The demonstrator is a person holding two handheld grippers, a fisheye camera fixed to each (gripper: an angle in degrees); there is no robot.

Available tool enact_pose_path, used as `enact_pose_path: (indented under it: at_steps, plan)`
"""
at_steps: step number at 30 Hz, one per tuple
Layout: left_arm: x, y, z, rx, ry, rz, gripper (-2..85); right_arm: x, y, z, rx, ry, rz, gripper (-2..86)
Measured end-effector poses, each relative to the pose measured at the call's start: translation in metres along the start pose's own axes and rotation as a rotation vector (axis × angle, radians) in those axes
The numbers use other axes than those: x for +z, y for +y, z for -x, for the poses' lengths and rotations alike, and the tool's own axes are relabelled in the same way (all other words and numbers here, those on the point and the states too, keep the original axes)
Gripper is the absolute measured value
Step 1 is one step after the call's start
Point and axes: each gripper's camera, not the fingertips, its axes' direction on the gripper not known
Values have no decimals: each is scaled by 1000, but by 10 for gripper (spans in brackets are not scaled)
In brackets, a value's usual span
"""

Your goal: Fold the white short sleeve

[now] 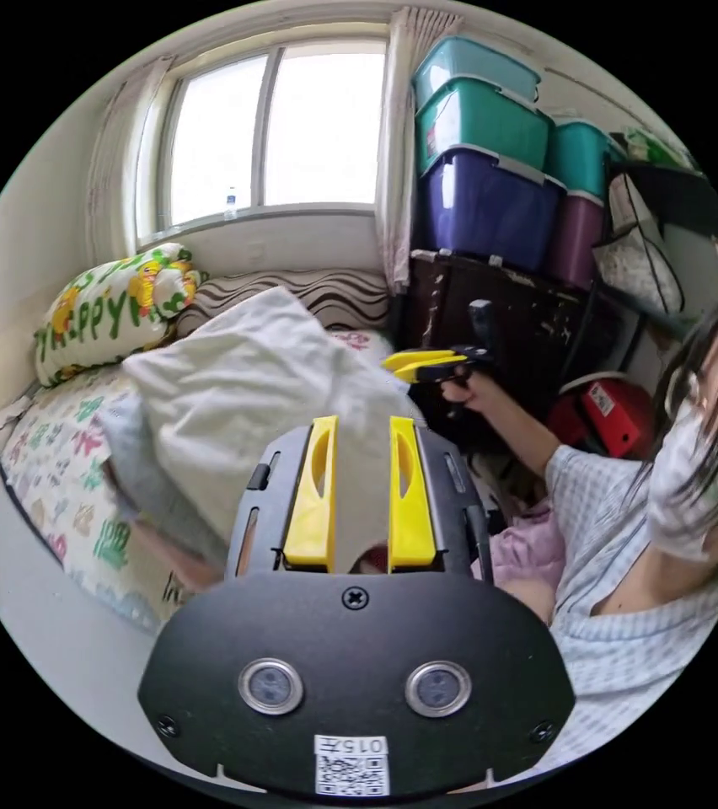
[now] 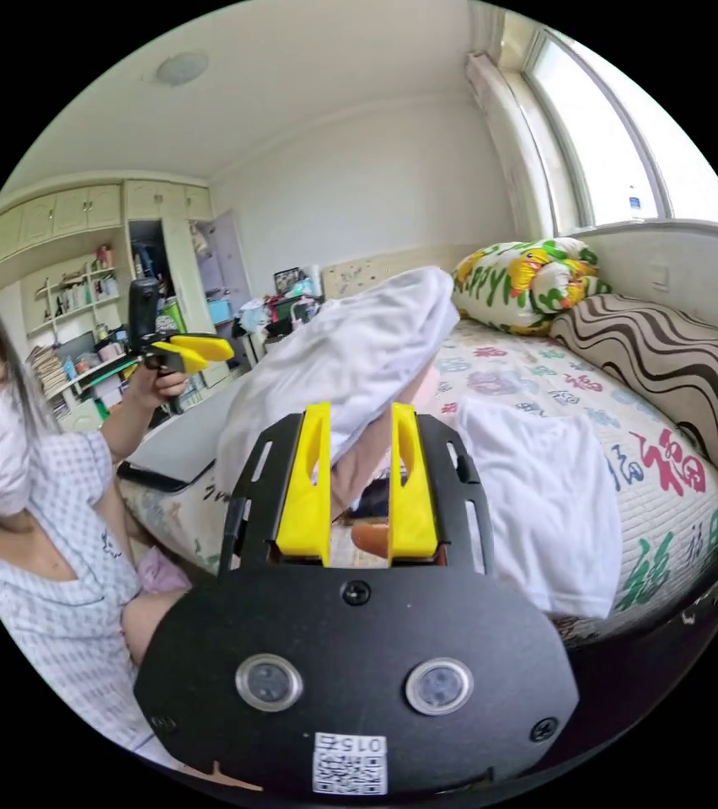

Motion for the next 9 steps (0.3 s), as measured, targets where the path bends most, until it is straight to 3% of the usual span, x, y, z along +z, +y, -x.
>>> enact_pose_path:
  at_steps: [5,9]
  plan:
    - [0,55,-9,-56,-102,79,100,8,31,26,-1,-193,117,116]
    - [23,57,-8,-79,-72,134,106,24,21,49,-69,-114,178,78]
